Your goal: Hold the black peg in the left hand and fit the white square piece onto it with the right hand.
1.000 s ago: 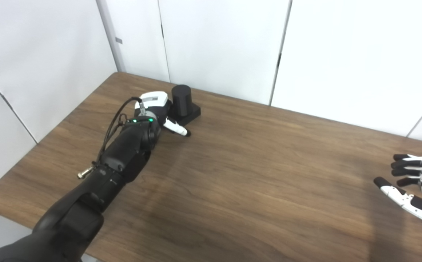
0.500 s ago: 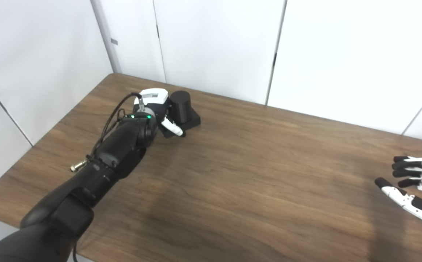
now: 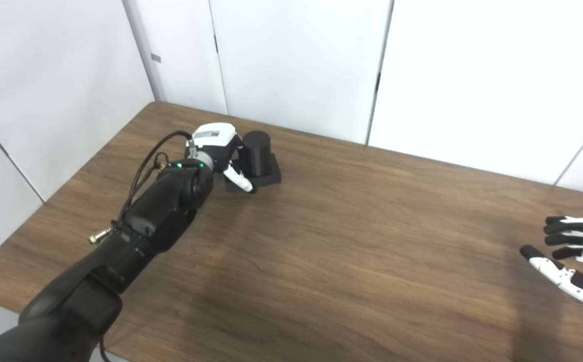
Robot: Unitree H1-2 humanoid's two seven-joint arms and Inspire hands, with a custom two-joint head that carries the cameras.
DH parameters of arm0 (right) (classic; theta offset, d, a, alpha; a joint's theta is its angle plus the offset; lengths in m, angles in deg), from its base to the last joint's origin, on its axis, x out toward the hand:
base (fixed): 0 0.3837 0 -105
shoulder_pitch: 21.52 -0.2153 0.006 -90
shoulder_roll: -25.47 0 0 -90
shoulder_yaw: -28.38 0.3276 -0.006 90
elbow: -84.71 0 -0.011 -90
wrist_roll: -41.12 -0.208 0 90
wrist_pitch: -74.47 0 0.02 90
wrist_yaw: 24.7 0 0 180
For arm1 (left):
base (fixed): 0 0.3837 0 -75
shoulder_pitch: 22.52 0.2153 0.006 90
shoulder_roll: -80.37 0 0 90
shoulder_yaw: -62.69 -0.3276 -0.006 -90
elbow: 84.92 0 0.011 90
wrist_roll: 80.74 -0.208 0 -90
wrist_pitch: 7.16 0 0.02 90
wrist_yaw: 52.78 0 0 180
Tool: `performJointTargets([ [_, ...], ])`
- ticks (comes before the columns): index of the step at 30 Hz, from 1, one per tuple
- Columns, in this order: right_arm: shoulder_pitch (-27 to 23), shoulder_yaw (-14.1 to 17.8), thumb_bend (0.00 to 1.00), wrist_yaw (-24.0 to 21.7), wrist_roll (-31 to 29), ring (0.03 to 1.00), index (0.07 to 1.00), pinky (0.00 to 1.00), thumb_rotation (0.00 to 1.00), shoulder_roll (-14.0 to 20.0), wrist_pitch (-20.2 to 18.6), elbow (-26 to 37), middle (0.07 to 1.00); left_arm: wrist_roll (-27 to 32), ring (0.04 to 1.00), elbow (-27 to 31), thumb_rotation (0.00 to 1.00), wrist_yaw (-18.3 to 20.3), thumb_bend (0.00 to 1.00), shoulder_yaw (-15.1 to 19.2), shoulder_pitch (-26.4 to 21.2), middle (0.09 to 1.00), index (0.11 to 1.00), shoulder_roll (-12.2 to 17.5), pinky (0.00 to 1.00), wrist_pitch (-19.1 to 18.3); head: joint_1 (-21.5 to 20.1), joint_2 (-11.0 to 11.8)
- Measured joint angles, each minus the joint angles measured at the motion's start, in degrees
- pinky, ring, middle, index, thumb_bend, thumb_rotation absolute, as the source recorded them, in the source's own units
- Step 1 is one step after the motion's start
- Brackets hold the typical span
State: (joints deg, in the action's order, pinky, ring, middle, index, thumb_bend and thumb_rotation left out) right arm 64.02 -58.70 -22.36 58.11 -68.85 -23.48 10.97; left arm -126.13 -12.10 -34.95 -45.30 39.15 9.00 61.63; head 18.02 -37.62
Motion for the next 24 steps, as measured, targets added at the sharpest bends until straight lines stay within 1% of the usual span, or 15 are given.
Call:
performJointTargets([
  [6,0.0,0.0,0.5,0.0,-0.1,0.549,0.492,0.44,0.11,0.0,-0.3,0.0,0.655,0.1,0.916,1.8,0.06,-0.1,0.52,-0.7,0.7,0.869,0.483,0.0,1.0,1.5,-0.5,-0.2],
  [14,0.0,-0.2,0.5,0.0,0.0,0.539,0.491,0.43,0.11,0.0,-0.3,0.0,0.648,0.5,0.906,4.3,0.06,0.1,0.52,-1.4,1.6,0.87,0.482,-0.2,0.98,2.1,-1.0,-0.4],
  [19,0.0,-0.3,0.5,0.1,0.1,0.534,0.491,0.43,0.11,0.0,0.0,-0.7,0.641,2.9,0.881,5.1,0.06,0.1,0.52,-1.6,2.1,0.85,0.481,-0.6,0.93,6.6,-1.8,-0.4],
  [24,0.0,-0.3,0.5,0.4,0.2,0.546,0.491,0.44,0.11,0.0,0.6,-0.7,0.649,3.5,0.894,7.4,0.06,0.7,0.52,-2.6,2.7,0.857,0.482,-1.5,0.95,8.3,-2.3,-0.4],
])
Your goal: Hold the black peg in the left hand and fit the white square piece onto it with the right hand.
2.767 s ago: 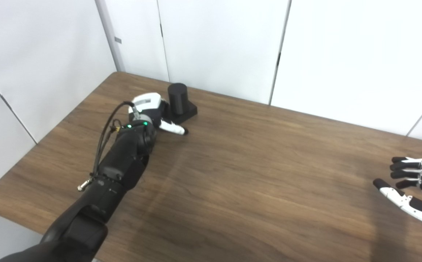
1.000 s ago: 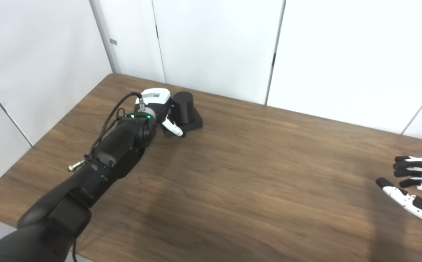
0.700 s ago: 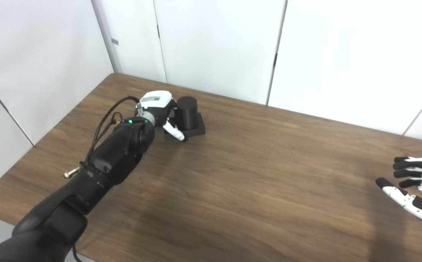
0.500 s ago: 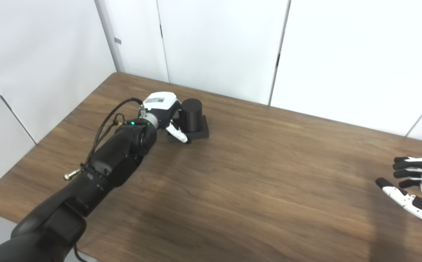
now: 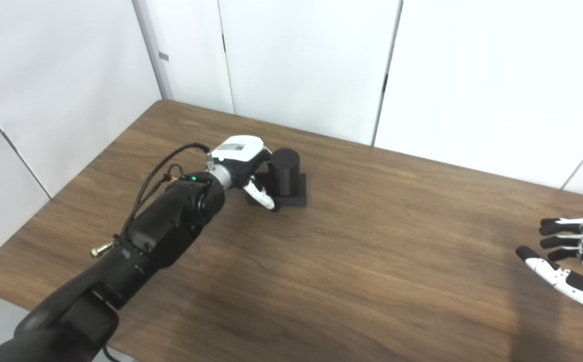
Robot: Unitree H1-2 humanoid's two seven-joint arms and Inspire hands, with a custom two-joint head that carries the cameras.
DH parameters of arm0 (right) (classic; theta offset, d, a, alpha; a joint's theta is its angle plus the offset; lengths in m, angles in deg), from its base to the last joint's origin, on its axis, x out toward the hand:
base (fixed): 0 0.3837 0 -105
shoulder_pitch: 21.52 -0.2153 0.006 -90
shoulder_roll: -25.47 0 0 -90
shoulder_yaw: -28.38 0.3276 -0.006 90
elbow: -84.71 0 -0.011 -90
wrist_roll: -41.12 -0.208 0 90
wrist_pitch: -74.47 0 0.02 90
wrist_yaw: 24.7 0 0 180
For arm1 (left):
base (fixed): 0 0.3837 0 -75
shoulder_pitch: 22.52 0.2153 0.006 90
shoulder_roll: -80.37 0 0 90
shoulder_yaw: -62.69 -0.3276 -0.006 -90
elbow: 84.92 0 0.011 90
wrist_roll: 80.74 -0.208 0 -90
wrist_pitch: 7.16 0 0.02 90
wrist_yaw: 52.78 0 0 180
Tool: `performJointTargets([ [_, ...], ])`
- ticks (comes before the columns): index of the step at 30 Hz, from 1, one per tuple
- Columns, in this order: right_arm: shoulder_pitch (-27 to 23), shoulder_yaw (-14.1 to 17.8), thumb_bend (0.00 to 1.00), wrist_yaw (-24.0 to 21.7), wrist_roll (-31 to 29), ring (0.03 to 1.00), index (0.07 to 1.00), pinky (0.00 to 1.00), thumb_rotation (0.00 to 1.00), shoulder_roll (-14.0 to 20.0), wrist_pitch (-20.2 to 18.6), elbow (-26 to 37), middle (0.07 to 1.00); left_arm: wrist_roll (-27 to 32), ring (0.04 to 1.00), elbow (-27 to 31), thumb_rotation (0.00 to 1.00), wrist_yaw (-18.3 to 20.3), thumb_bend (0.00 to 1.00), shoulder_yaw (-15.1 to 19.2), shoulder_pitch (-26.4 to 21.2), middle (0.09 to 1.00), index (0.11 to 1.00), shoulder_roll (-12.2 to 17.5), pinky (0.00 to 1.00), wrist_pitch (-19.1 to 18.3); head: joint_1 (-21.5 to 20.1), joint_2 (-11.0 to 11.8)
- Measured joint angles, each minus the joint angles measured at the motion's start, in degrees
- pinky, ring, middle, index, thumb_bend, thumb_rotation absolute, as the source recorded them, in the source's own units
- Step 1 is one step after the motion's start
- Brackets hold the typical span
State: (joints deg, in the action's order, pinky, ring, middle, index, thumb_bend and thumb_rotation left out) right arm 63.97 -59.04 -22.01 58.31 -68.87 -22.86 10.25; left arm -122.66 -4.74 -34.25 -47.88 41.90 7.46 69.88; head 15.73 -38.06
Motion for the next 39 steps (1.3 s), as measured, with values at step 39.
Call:
performJointTargets([
  [39,-0.4,0.0,0.5,1.9,2.2,0.55,0.494,0.44,0.12,-0.2,5.1,-3.1,0.655,2.7,0.868,4.6,0.06,0.1,0.52,-10.9,0.8,0.852,0.482,-11.5,0.86,11.6,-10.3,-1.9],
])
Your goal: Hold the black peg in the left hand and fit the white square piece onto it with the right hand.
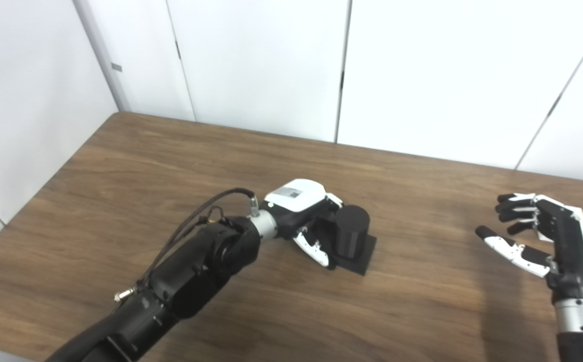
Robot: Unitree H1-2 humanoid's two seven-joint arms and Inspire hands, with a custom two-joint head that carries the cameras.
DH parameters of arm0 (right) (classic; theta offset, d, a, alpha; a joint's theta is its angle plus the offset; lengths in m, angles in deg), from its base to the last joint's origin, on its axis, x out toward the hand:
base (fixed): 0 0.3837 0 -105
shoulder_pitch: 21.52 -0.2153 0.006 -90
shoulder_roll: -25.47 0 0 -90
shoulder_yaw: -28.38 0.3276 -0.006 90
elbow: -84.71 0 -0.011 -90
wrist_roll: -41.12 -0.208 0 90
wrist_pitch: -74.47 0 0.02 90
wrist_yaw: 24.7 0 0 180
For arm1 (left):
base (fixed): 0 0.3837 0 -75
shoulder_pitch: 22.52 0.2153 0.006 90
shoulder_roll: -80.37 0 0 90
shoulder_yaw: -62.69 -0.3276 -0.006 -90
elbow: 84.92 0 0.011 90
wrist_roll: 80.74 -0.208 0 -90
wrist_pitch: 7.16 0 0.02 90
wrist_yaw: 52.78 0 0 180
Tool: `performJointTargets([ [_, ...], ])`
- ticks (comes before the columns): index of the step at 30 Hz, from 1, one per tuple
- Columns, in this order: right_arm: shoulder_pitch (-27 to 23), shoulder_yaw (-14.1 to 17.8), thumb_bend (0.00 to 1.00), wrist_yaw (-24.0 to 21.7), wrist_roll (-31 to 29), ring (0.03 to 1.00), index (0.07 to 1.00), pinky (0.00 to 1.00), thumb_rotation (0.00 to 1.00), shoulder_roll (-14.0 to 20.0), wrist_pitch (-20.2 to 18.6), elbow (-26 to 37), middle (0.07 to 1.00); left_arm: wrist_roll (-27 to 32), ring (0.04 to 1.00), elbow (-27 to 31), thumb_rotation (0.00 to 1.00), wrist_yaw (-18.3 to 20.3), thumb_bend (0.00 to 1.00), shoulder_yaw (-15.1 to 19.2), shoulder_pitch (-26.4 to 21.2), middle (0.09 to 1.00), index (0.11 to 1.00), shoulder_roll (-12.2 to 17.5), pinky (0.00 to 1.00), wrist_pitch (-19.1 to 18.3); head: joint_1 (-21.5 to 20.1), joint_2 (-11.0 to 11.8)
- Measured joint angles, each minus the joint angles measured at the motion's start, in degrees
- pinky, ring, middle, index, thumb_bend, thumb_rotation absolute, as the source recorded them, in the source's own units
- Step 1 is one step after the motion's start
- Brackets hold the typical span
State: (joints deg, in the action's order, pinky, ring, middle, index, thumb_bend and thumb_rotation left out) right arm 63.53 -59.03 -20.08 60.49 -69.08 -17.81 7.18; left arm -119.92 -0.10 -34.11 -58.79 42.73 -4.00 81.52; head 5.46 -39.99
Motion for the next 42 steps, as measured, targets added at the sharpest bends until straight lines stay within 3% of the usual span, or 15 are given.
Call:
performJointTargets([
  [12,0.0,-0.2,0.5,0.2,0.3,0.557,0.495,0.44,0.12,-1.4,-0.1,0.0,0.659,0.0,0.883,-1.6,0.07,-0.9,0.52,-2.8,-0.1,0.851,0.485,-4.1,0.88,2.2,-5.5,-1.1],
  [18,-0.2,-0.4,0.5,0.2,1.2,0.558,0.495,0.45,0.13,-1.7,-0.1,0.0,0.664,0.1,0.883,-2.5,0.07,-1.2,0.52,-2.8,-0.4,0.848,0.487,-4.4,0.88,2.7,-8.0,-1.3],
  [32,-0.8,-0.4,0.5,0.1,2.4,0.577,0.496,0.45,0.13,-1.7,-0.4,0.1,0.668,1.4,0.871,-3.5,0.06,-2.4,0.52,-2.6,-0.3,0.851,0.487,-3.4,0.85,4.7,-20.1,0.3],
  [35,-1.8,-0.1,0.51,-2.3,2.4,0.598,0.496,0.47,0.13,1.3,-2.3,1.6,0.688,1.4,0.877,-3.7,0.06,-2.7,0.52,-2.6,-0.3,0.85,0.488,-3.0,0.86,5.7,-22.8,1.6],
  [36,-2.2,-0.1,0.59,-3.3,2.5,0.611,0.604,0.49,0.11,2.6,-3.0,2.3,0.702,1.4,0.876,-3.8,0.06,-2.7,0.52,-2.6,-0.3,0.848,0.488,-2.8,0.86,6.1,-24.5,2.4],
  [38,-3.5,-0.1,0.67,-6.8,3.3,0.636,0.71,0.51,0.1,6.5,-6.2,4.2,0.733,1.5,0.873,-4.1,0.06,-3.3,0.52,-2.5,-0.2,0.842,0.487,-2.4,0.85,7.2,-26.1,3.2],
  [42,-7.0,-0.4,0.71,-15.6,5.4,0.726,0.778,0.59,0.1,16.4,-13.2,6.0,0.798,2.2,0.868,-5.0,0.06,-4.4,0.52,-2.1,0.2,0.844,0.488,-1.7,0.84,9.5,-29.1,5.0],
])
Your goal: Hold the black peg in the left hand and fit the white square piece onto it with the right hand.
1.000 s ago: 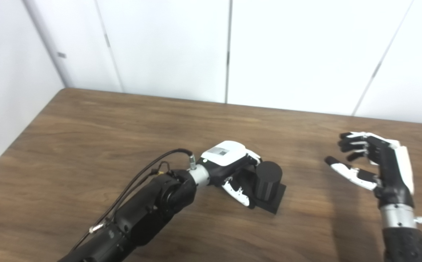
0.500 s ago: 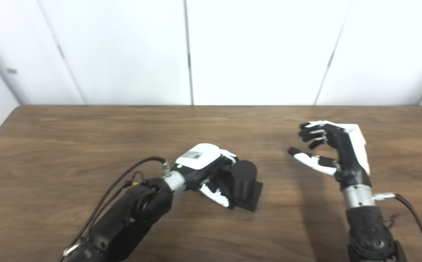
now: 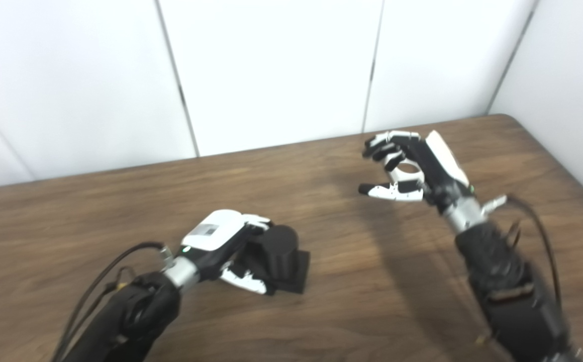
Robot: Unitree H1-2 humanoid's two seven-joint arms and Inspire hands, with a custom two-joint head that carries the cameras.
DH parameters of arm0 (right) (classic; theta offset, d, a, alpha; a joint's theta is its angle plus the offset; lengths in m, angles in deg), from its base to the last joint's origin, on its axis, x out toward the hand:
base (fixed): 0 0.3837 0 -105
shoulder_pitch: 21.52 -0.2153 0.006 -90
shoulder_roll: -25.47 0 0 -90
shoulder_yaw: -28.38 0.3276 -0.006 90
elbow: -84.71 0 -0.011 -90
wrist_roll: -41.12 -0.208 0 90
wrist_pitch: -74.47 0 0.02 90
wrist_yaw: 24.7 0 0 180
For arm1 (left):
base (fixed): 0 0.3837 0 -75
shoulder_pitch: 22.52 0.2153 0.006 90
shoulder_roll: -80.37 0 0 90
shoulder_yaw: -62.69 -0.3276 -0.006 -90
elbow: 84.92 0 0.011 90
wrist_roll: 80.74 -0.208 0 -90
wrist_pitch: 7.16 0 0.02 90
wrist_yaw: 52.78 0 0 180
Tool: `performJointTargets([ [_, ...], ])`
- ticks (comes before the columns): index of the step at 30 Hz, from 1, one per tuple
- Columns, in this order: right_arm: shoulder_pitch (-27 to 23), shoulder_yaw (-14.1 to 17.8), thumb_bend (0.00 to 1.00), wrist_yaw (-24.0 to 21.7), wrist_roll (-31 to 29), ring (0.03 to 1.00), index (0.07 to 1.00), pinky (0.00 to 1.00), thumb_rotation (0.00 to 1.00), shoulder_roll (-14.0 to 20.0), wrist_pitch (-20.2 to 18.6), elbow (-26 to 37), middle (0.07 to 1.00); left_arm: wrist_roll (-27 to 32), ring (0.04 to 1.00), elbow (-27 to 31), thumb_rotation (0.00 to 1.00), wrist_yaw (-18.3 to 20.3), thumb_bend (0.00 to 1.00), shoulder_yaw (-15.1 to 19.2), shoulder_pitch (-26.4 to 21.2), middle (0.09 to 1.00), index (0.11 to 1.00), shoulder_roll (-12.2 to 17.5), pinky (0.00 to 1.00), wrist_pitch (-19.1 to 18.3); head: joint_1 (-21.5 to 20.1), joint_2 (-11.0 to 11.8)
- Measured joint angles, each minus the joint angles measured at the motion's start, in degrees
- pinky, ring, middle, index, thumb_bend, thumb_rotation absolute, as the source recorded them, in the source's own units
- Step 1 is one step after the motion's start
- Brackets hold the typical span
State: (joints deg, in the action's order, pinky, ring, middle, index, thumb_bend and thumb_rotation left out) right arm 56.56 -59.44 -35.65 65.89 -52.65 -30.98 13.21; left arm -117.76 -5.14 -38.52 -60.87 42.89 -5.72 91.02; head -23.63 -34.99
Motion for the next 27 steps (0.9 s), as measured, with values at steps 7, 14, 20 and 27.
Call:
performJointTargets([
  [7,-5.8,-5.2,0.81,-13.3,4.3,0.813,0.819,0.64,0.08,11.4,-9.7,0.4,0.861,0.5,0.864,-0.9,0.06,-0.6,0.52,0.5,0.1,0.848,0.489,0.3,0.83,1.8,-2.3,2.0],
  [14,-13.4,-13.5,0.88,-21.5,13.1,0.913,0.887,0.76,0.17,18.8,-9.8,-6.6,0.942,1.0,0.866,-1.1,0.06,-1.1,0.52,1.0,0.8,0.847,0.489,0.5,0.86,2.9,-3.8,2.7],
  [20,-20.3,-19.3,0.91,-28.4,19.8,0.947,0.912,0.8,0.16,21.3,-9.9,-13.7,0.97,1.3,0.853,-1.1,0.06,-1.1,0.52,1.2,1.2,0.847,0.489,0.7,0.85,3.5,-3.3,2.9],
  [27,-23.4,-22.5,0.91,-29.9,24.4,0.929,0.916,0.78,0.14,20.0,-9.6,-20.7,0.96,1.3,0.85,-1.1,0.06,-2.0,0.52,1.2,1.5,0.844,0.488,0.7,0.85,3.6,-3.3,3.0],
])
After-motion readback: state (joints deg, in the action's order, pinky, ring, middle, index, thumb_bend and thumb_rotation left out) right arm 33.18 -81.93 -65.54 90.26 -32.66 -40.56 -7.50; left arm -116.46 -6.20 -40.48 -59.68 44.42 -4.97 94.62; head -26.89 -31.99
